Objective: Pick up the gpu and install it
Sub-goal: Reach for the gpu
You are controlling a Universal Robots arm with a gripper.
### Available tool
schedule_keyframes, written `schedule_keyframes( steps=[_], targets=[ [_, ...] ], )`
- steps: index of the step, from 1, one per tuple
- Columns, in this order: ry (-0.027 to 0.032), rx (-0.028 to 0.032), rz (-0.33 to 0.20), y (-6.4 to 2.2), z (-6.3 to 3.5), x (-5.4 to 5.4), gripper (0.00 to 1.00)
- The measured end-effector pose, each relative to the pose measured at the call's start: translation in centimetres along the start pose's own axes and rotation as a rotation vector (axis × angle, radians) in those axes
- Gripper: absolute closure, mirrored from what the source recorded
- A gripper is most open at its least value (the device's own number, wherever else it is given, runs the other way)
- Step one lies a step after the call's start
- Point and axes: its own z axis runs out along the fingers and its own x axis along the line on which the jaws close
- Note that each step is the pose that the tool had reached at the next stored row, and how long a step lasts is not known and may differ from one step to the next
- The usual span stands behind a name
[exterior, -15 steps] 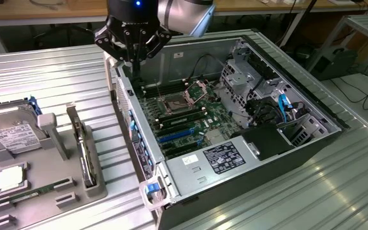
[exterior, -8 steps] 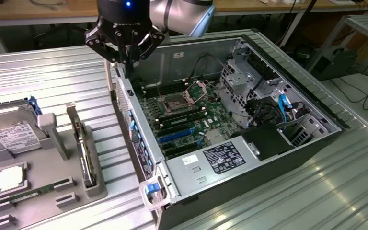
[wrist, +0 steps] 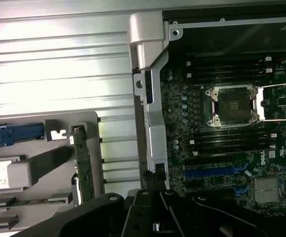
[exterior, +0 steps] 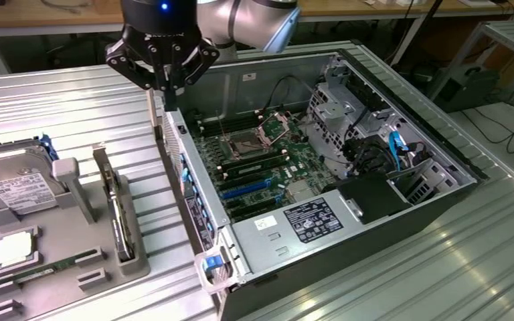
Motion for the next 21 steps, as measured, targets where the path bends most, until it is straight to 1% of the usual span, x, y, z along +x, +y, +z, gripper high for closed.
schedule_keyframes(
  steps=[7,19,21],
  targets=[
    [0.0003,0.0,0.0,-0.24,-0.03,1.6,0.89],
    [0.0015,0.0001,0.0,-0.5,-0.06,3.4,0.89],
    [0.0018,0.0002,0.0,-0.56,-0.07,3.9,0.89]
  ],
)
